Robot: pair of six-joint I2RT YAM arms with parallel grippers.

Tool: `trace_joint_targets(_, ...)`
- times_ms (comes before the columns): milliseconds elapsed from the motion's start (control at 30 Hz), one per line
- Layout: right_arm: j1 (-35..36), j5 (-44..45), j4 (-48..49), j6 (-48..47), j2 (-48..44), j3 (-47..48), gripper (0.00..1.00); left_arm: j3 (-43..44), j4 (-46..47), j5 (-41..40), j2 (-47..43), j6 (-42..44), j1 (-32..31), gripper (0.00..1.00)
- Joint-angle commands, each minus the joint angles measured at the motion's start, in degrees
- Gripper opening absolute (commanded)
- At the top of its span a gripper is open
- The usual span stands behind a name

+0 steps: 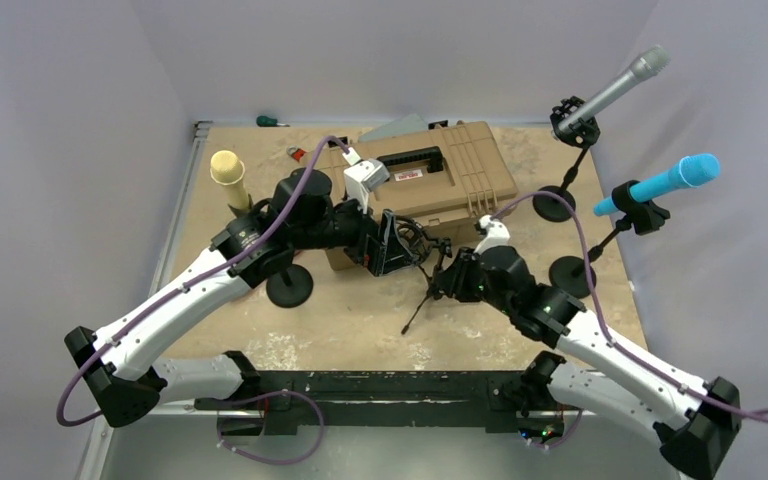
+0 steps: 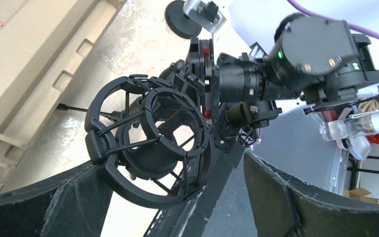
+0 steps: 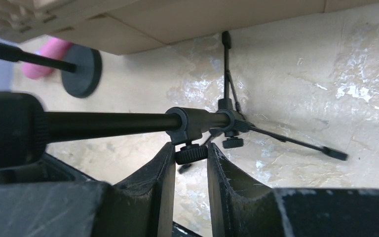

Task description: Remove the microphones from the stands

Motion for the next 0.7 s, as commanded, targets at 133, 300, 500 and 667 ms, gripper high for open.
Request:
trace_joint_targets(133, 21.77, 30.52, -8.41, 8.41, 15.18, 12.37, 0.0, 1.63, 0.52, -0.29, -1.09, 1.49, -0.46, 0.93)
trace_joint_targets(300, 27.31, 38.36, -12.4, 11.73, 20.42, 14.5, 0.0, 0.32, 0.1, -1.34, -2.38, 2.09, -0.31, 0.93)
trace_joint_targets(500, 28.15, 32.62, -6.19, 8.37, 19.26, 13.6, 0.24, -0.16, 0.16, -1.35, -2.99, 2.01, -0.31, 0.93)
trace_joint_targets(667, 28.05, 27.11, -1.51, 7.76, 10.67, 9.21, 0.52, -0.18, 0.3, -0.88, -3.05, 1.83, -0.32, 0.95)
